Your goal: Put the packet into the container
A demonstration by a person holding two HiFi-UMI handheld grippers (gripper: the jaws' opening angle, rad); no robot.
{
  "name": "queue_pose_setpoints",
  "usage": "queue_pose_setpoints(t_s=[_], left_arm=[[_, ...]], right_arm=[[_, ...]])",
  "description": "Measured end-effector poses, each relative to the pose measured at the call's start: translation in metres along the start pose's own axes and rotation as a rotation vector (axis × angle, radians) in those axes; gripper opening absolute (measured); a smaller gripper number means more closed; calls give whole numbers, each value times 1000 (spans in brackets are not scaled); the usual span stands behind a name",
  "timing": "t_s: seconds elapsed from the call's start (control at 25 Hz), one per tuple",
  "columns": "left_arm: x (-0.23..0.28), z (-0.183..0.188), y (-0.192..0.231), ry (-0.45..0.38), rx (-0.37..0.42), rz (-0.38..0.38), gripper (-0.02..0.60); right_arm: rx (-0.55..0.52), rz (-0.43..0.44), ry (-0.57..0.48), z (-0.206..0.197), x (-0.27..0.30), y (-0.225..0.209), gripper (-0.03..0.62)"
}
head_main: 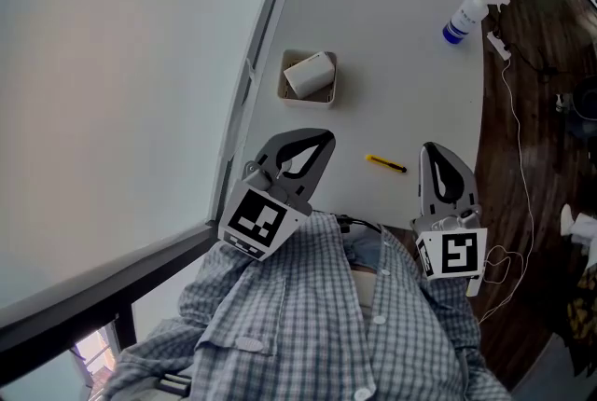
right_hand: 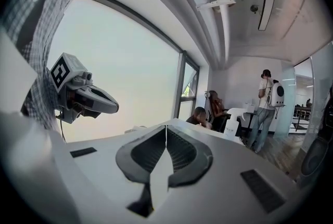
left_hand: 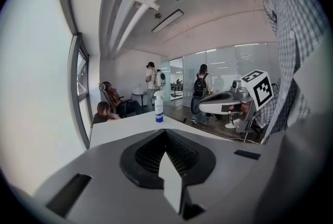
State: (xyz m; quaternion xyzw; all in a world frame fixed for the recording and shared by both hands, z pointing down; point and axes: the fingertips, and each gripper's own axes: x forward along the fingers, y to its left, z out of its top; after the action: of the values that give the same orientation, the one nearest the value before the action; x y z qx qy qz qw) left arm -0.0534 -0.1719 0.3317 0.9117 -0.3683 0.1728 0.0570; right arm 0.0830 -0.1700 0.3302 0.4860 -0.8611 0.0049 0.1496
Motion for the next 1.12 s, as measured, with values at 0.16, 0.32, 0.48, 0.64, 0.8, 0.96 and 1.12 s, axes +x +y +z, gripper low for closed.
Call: queue_pose_setpoints(t_s=[0.16,0.32,0.48,0.64,0.8,0.96,1.12], left_arm=[[0,2,-1,-4,3,-2,8],[0,1,-1,-2,-4,0,8],[2,1,-2,3,-5,-1,8],[3,-1,-5,7,-9,-12,8],[4,0,-7,6,-9,-17,8],[3,1,-10,5,-11,-21,8],[2,1,-11,7,-10,-22,8]], right_arm=[[-5,11,-3,3,0,2,15],[-9,17,-6,2,-1,2,15],[-15,23,-11,6,-1,4,15],[-33,20,-5,3,-1,3,15],[-36,22,-2,2,-3,3,15],[-25,18,-14,6,-4,4,15],[-38,28,-3,3,-5,6,15]])
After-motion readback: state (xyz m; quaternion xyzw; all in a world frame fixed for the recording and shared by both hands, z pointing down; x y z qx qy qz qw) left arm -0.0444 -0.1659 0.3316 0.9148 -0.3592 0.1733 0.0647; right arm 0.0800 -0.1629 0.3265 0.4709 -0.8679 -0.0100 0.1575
